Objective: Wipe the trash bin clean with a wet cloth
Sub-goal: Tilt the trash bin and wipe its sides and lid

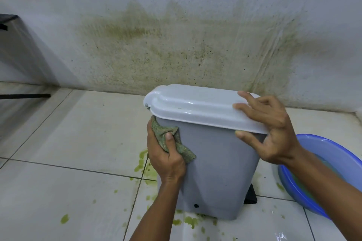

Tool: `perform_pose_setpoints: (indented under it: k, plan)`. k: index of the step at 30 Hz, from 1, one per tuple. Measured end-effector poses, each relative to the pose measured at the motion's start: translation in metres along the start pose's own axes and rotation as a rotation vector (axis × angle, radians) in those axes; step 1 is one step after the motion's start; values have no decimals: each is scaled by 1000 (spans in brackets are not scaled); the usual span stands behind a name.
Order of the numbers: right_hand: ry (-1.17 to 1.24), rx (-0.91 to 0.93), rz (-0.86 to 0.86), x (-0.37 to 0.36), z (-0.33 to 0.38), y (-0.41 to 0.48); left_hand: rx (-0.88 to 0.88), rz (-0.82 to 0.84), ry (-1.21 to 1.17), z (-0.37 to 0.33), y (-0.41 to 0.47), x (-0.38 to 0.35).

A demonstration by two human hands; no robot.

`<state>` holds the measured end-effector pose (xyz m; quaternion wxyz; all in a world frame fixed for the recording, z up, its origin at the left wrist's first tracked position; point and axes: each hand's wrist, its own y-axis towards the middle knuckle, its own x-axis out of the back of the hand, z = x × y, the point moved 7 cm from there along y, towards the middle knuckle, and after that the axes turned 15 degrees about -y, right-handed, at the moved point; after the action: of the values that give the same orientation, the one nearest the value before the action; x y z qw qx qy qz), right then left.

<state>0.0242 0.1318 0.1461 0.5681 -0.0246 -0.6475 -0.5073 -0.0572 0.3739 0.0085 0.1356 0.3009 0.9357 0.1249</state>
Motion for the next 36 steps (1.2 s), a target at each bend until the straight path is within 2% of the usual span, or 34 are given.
perform_pose_setpoints:
  k: [3, 6, 8, 10, 13, 15, 16, 17, 20, 22, 29, 32, 36]
  plan:
    - [-136, -190, 174, 0, 4, 11, 133, -69, -41, 5, -9, 1]
    - [-336, -214, 435, -16, 18, 23, 255, -158, -174, 4, -7, 6]
    - [-401, -201, 531, -26, 27, 19, 366, -223, -248, 3, -1, 6]
    - [-358, -222, 570, -26, 34, 11, 488, -297, -321, 3, 6, 8]
    - [-329, -218, 520, -16, 43, 8, 648, -349, -556, -5, 19, 9]
    - [-335, -195, 516, -15, 49, 9, 672, -315, -765, -19, 33, 1]
    - [-339, -186, 525, -17, 52, 8, 630, -274, -790, -29, 40, -3]
    - [-333, -190, 538, -19, 54, 6, 559, -199, -731, -40, 47, -7]
    - [-276, -234, 584, -19, 57, -4, 260, 108, -175, -70, 54, -18]
    - [-281, -217, 596, -18, 65, -10, 102, 224, 81, -79, 54, -18]
    - [-288, -196, 624, -17, 85, -18, -391, 667, 511, -113, 2, -38]
    - [-232, -207, 632, -11, 83, -20, -425, 808, 575, -115, 5, -39]
    - [-128, -274, 556, 2, 62, -8, -277, 742, 624, -115, 43, -19]
